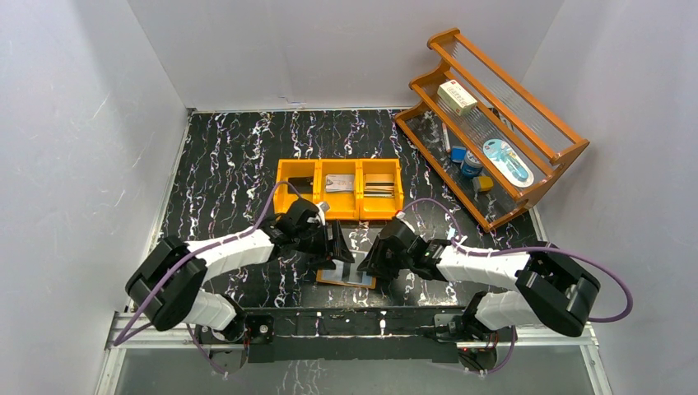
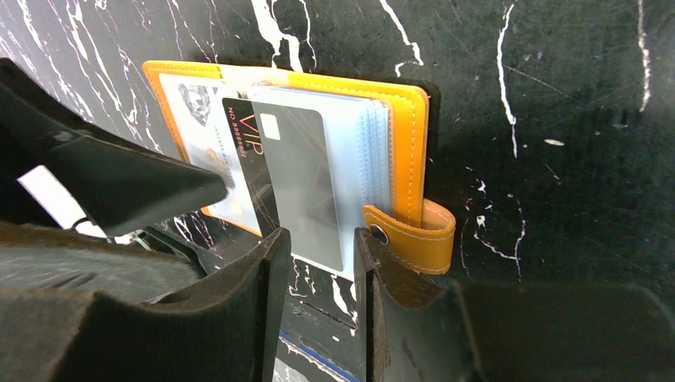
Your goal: Take the credit cards out of the card holder
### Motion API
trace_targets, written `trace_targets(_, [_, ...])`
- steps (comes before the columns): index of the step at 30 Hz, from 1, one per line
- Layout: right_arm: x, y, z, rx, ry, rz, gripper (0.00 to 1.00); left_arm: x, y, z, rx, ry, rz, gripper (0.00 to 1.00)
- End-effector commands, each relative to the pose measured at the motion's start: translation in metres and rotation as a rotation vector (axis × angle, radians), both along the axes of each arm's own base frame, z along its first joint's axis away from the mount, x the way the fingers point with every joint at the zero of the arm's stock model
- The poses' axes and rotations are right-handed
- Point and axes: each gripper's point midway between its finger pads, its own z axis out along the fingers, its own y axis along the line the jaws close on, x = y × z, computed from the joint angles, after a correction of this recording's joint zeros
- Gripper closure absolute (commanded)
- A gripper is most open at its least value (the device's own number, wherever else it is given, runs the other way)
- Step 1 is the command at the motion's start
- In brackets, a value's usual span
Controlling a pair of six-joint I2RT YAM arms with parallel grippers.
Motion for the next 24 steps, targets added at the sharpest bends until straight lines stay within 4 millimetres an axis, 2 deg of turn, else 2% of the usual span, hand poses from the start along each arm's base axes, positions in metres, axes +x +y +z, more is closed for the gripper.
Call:
trace_targets(1, [-0.001,-0.012,-0.011,-0.028,0.010,-0.025,0.56,-0.009,-0.010,-0.005,-0.083,0.053,-0.035,0.35])
trace_targets(17, [-0.003,-0.009,-0.016,-0.021,0.038,-0.003,0.55,-0.018,-0.017,-0.021,-0.157,0.127,-0.031,0.55])
trace_targets(24, [-0.004,-0.009,-0.017,-0.022,0.045,0.002,0.55,-0.015,-0.017,-0.018,-0.164,0.109,-0.009,0.72])
